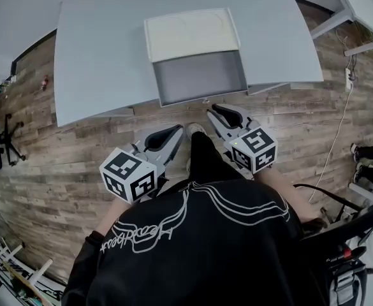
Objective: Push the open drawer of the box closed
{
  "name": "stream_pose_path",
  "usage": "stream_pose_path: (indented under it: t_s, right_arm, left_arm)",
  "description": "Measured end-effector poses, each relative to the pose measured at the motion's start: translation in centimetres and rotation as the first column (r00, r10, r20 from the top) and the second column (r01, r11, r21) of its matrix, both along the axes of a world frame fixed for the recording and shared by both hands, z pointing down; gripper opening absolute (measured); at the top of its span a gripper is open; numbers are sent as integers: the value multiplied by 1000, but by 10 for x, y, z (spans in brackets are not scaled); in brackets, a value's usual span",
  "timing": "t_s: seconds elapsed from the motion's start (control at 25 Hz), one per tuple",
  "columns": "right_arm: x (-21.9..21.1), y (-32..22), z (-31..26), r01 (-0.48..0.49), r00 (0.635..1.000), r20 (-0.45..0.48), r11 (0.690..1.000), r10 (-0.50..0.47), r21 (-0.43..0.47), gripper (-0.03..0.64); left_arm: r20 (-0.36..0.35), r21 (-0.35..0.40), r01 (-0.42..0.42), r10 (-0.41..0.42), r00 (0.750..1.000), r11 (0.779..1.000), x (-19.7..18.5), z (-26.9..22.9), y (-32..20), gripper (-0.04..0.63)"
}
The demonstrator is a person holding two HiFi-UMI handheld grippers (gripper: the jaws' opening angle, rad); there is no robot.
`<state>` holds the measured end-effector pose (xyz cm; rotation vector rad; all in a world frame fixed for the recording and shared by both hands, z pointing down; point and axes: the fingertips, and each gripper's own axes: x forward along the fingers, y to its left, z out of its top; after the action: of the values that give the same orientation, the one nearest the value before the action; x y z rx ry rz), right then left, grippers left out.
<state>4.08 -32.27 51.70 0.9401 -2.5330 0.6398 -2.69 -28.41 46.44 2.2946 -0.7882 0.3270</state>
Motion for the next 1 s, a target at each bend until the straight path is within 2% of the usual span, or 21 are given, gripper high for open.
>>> stream_pose_path:
  t_s: [0.12, 0.28, 0.84, 1.0]
  right_arm:
    - [1, -10, 14, -10, 999, -33, 1000, 9, -27, 64]
    - [-2, -19, 21, -17, 997, -78, 1000, 15, -17, 66]
    - [-6, -24, 21, -20, 996, -91, 999, 17, -36, 66]
    - [-8, -24, 20, -6, 995, -95, 999, 2, -45, 66]
  left_arm:
    - [-10, -27, 18, -19, 1000, 999, -5, 8, -7, 8]
    - [-20, -41, 27, -28, 999, 999, -8, 11, -14, 8]
    - [-36, -52, 65, -67, 997, 997, -17, 11, -17, 8]
    - [-68, -57, 60, -64, 996, 997, -17, 6, -17, 8]
